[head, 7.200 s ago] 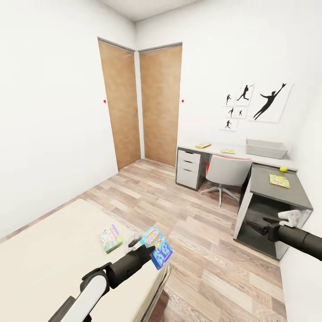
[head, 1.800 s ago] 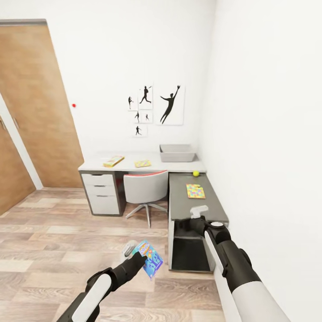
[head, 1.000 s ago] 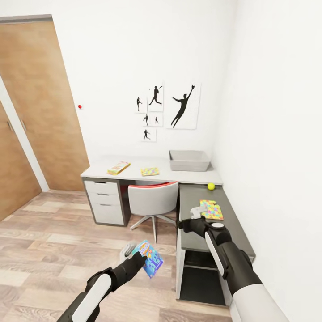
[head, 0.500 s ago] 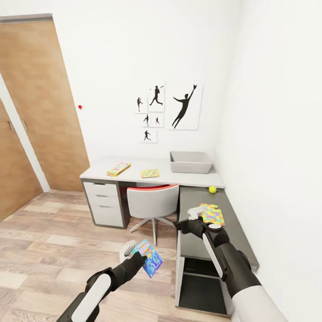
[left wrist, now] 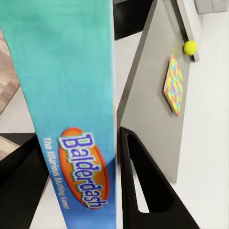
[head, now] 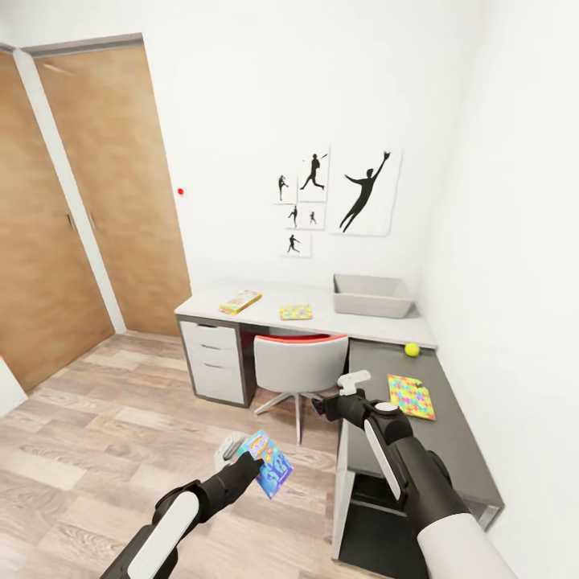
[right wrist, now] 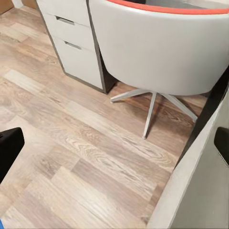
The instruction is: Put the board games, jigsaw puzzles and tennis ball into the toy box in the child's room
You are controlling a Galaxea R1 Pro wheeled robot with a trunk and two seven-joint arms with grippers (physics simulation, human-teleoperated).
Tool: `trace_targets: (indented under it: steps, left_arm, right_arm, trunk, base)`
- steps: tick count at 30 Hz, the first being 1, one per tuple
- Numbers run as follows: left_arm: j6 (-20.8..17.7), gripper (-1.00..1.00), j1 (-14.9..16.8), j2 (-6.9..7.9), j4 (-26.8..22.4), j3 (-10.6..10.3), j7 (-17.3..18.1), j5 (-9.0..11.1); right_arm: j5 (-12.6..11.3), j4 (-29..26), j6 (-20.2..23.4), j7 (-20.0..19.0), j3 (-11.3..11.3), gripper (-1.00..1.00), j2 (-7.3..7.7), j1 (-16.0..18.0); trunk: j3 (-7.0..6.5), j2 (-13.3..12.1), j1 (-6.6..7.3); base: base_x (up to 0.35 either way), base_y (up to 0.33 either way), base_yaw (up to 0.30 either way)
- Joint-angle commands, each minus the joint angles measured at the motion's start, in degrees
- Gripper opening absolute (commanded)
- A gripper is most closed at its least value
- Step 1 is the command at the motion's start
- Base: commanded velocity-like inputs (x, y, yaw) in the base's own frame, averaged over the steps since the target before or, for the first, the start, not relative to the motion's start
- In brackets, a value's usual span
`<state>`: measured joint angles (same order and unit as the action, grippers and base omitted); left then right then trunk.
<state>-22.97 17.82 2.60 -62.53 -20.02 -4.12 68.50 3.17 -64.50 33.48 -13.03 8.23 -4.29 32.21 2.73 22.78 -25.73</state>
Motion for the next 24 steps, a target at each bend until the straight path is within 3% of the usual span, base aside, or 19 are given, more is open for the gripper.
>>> trace_targets:
  steps: [1,11,24]
  left_arm:
    - [-0.05,-1.0,0.05,0.07,-0.12,-0.14,-0.43,0.6]
    - [-0.05,-1.0,0.06,0.19,-0.22,-0.1,-0.44,0.61]
    - [-0.05,-1.0,0.07,0.3,-0.14,0.15,-0.41,0.74]
  right_arm:
    - [0.35,-0.08,0.27,-0.33,-0.05,1.0,-0.01,0.05]
    - [0.37,-0.1,0.2,-0.32,-0.05,1.0,0.02,0.04]
    - [0.43,-0.1,0.19,-0.32,-0.05,1.0,-0.01,0.04]
  trunk:
    - [0.14,0.13,-0.06]
    - [0.14,0.13,-0.06]
    - [0.14,0.13,-0.06]
  base:
    - [0.195,-0.133,0.072]
    - [0.239,-0.175,0.046]
    - [0.028,-0.021,0.267]
